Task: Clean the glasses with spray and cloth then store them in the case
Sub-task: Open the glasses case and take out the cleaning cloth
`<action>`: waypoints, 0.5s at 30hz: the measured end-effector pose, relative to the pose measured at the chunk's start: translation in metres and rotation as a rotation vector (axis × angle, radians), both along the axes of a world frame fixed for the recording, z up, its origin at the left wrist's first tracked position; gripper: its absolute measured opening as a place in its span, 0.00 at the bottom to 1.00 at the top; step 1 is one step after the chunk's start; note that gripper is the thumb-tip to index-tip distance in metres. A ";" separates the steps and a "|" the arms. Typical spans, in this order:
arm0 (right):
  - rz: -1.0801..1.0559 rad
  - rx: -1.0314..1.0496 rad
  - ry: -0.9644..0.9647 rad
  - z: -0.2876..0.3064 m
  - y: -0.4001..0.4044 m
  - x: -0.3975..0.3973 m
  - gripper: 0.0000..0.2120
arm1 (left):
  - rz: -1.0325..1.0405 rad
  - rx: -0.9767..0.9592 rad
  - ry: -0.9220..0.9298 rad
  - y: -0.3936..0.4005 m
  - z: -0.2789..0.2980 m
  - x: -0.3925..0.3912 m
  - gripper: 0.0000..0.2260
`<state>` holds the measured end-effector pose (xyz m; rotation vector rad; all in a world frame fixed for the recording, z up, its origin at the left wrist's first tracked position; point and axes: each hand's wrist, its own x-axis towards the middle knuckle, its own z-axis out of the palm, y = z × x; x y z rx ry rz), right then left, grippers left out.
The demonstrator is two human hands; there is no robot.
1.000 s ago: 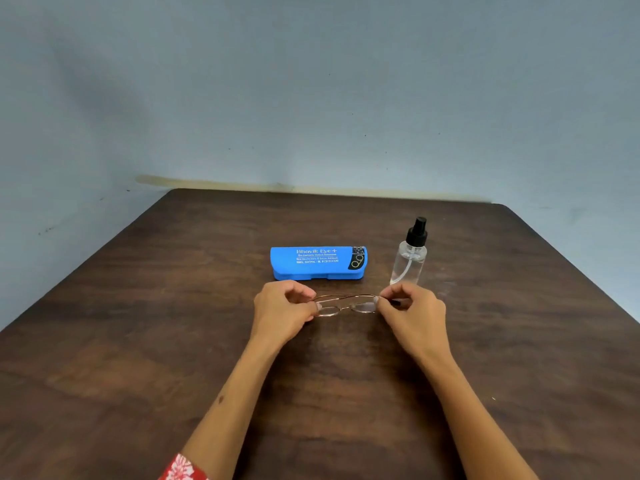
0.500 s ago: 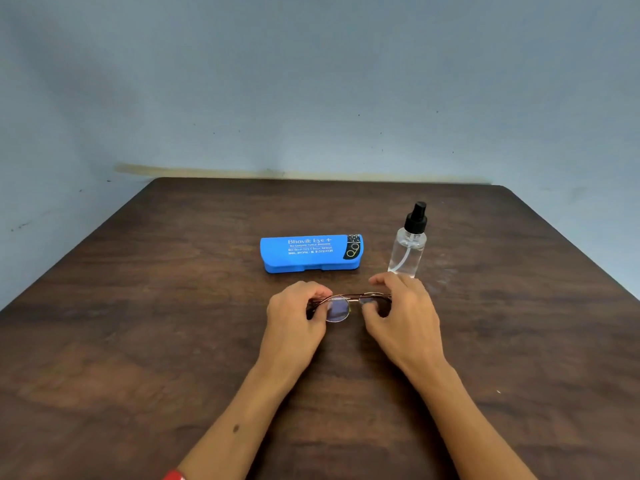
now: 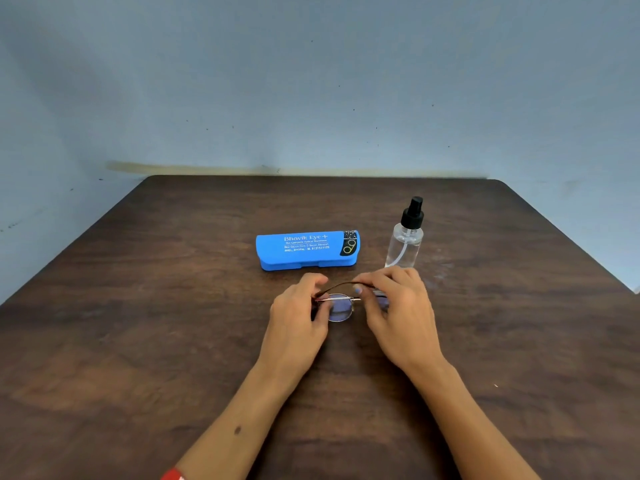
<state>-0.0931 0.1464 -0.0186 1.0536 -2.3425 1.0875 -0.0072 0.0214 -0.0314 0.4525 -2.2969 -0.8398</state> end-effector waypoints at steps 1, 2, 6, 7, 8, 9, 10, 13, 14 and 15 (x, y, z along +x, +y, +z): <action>-0.027 -0.030 0.009 0.000 0.001 0.000 0.06 | -0.008 -0.002 -0.001 0.000 0.000 0.000 0.14; -0.053 -0.067 0.014 0.001 0.002 -0.001 0.06 | -0.015 -0.007 -0.001 0.000 0.000 0.000 0.13; -0.138 -0.233 -0.005 0.002 0.008 -0.007 0.06 | -0.034 -0.119 -0.031 0.000 -0.001 0.000 0.05; -0.159 -0.285 -0.026 0.003 0.009 -0.009 0.06 | -0.045 -0.150 -0.040 0.000 -0.001 0.000 0.05; -0.183 -0.339 -0.054 0.004 0.011 -0.011 0.06 | -0.055 -0.174 -0.049 0.000 -0.001 0.000 0.04; -0.205 -0.388 -0.093 0.005 0.013 -0.013 0.06 | -0.063 -0.197 -0.058 0.001 -0.001 0.000 0.04; -0.224 -0.426 -0.141 0.005 0.015 -0.015 0.06 | -0.069 -0.220 -0.065 0.002 0.000 0.000 0.04; -0.260 -0.489 -0.249 0.007 0.019 -0.018 0.05 | -0.083 -0.307 -0.040 0.006 0.005 0.001 0.02; -0.266 -0.504 -0.269 0.008 0.020 -0.019 0.05 | -0.088 -0.322 -0.046 0.008 0.006 0.001 0.02; -0.269 -0.519 -0.288 0.009 0.021 -0.019 0.05 | -0.091 -0.334 -0.068 0.009 0.007 0.001 0.02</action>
